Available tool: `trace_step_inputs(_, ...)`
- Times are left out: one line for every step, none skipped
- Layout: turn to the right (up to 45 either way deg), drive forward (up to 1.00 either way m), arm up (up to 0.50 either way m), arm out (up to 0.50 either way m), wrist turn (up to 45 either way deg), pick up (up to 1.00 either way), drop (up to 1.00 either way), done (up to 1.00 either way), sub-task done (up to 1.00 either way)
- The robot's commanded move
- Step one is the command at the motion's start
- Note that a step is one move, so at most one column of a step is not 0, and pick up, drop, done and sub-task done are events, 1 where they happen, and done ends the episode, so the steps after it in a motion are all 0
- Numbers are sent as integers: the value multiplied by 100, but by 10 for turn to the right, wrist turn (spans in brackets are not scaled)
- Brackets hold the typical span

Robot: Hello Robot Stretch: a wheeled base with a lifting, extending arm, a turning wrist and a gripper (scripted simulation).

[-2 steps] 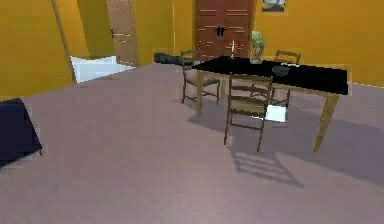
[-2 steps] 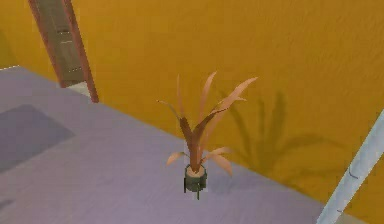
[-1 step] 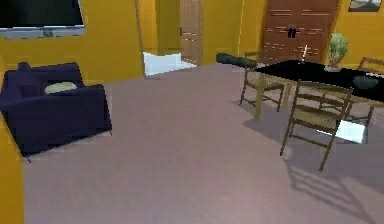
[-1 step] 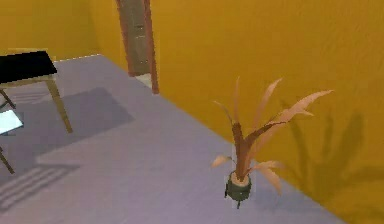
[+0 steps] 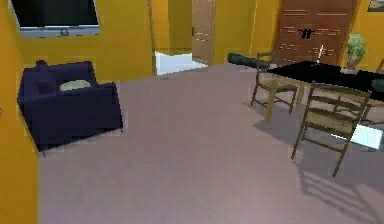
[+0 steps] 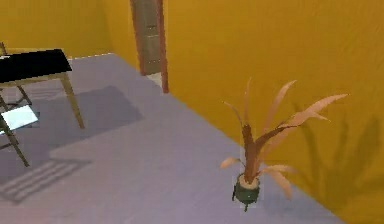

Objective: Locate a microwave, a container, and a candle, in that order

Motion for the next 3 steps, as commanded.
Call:
trace_step_inputs(0,45,0,0,0,0,0,0,0)
trace_step_inputs(90,0,0,0,0,0,0,0,0)
trace_step_inputs(0,100,0,0,0,0,0,0,0)
